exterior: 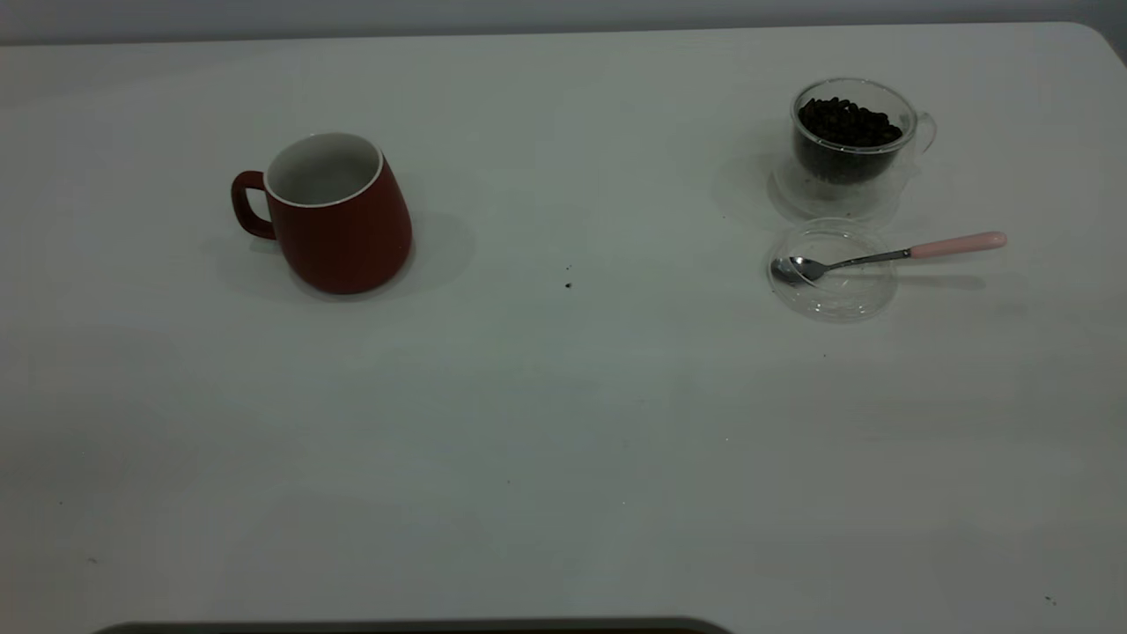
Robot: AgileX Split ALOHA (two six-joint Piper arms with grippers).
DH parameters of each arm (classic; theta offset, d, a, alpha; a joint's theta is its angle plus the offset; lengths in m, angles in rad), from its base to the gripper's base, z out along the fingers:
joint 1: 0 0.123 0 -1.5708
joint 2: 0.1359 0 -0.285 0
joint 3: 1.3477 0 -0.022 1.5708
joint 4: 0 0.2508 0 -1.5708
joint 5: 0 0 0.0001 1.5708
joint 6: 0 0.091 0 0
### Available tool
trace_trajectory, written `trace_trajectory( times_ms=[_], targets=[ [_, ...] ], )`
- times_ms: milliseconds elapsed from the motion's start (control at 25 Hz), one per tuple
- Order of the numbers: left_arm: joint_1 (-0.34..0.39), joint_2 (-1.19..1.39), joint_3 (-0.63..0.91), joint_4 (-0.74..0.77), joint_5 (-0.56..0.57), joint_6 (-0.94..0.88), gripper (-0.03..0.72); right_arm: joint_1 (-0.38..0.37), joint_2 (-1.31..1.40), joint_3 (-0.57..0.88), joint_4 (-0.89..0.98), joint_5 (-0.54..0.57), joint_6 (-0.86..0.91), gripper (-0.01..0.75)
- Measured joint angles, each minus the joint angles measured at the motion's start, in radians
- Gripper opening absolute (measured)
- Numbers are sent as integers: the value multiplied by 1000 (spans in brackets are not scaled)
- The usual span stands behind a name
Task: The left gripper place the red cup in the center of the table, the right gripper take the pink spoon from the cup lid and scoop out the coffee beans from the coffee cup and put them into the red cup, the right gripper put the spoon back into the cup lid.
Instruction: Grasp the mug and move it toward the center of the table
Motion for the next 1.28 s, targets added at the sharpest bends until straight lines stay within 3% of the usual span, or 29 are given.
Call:
trace_trajectory(
  times_ms=[880, 1040, 1280],
  targets=[
    [0, 21, -6, 4, 8, -11, 505, 0, 0, 0, 0, 0, 0, 560],
    [0, 198, -54, 15, 1, -73, 505, 0, 0, 0, 0, 0, 0, 560],
    [0, 643, -171, 58, -161, -70, 505, 0, 0, 0, 0, 0, 0, 560]
  ],
)
